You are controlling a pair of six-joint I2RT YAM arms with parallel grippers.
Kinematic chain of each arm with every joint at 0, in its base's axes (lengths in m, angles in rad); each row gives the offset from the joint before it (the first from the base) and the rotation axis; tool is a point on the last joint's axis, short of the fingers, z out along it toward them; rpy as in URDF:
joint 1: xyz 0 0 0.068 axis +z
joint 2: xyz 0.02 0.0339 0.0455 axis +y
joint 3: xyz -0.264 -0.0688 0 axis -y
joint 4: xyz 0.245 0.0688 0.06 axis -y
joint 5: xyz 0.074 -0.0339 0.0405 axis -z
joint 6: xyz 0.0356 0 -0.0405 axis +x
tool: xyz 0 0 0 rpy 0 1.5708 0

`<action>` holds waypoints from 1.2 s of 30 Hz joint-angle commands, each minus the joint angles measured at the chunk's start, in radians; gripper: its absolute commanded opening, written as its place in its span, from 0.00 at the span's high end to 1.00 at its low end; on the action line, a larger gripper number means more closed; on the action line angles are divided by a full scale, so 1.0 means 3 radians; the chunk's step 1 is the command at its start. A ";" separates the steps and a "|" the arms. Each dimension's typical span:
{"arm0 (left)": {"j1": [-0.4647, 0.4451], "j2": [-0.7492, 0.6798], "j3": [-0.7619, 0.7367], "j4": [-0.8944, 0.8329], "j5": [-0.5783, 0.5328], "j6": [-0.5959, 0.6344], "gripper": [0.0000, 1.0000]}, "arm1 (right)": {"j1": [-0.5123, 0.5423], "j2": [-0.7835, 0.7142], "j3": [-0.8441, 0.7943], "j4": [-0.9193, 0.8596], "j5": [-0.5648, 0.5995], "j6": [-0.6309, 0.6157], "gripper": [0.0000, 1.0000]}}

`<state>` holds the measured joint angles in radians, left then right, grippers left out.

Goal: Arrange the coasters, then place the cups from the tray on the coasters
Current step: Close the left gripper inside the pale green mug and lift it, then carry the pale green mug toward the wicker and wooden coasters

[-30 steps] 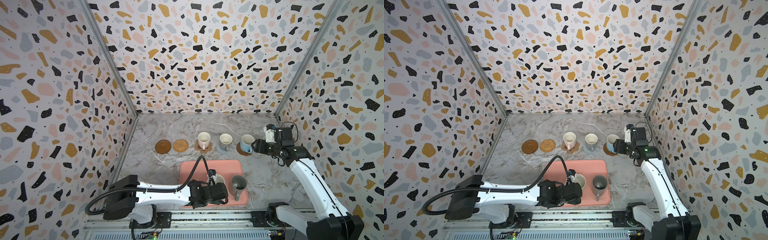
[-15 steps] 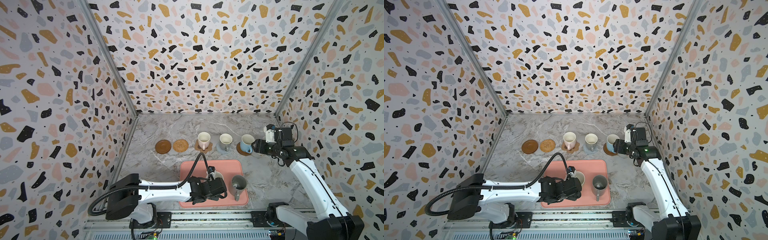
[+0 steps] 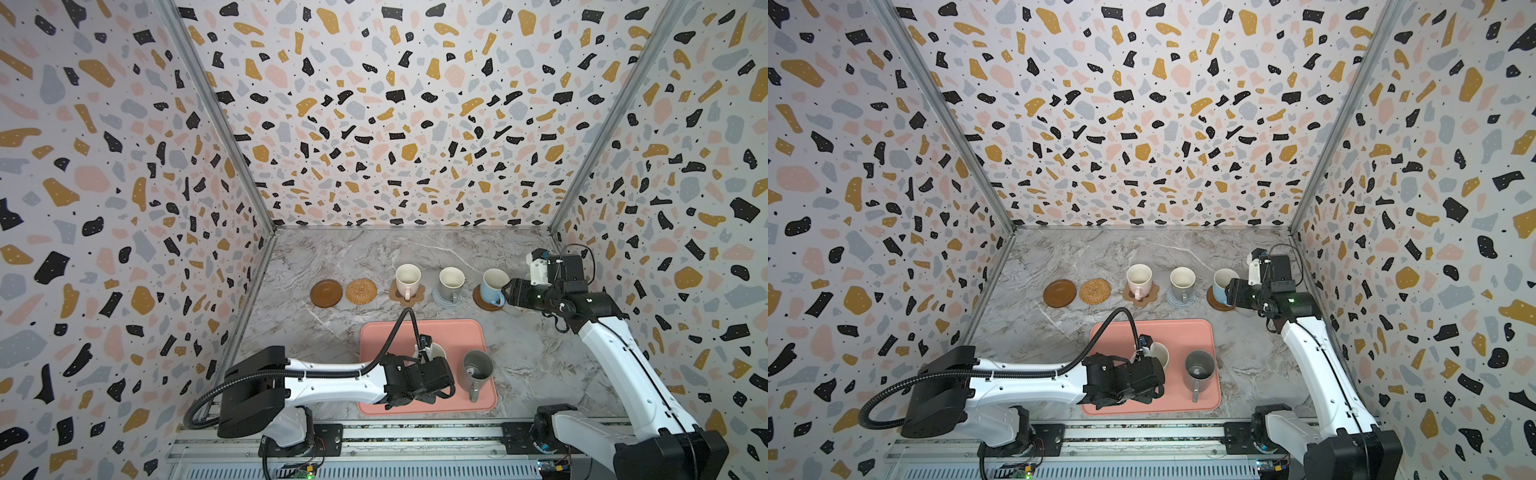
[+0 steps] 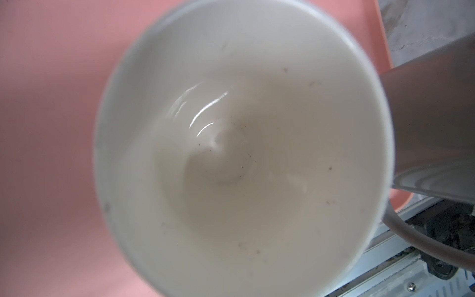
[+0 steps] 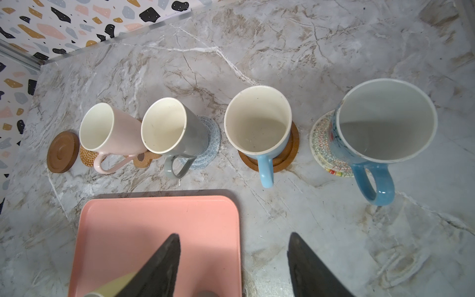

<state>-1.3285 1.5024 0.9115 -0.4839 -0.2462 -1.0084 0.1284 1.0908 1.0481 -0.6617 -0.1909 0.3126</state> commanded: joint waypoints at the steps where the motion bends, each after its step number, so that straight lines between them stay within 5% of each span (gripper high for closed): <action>1: 0.0026 0.0043 0.0079 -0.0218 -0.0098 0.0091 0.79 | 0.0019 -0.0063 -0.0006 -0.0060 -0.0004 0.0027 0.32; 21: 0.0066 0.0024 0.0253 -0.0459 -0.0304 0.0233 0.85 | 0.0027 -0.0111 -0.0042 -0.0074 0.0014 0.0032 0.32; 36: 0.0455 -0.0311 0.0092 -0.0406 -0.0289 0.0325 0.85 | 0.0028 -0.0110 -0.0051 -0.0080 0.0012 0.0032 0.32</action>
<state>-1.2129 1.4490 0.9466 -0.6281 -0.2970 -0.9337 0.1314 1.0832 1.0386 -0.6659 -0.1905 0.3134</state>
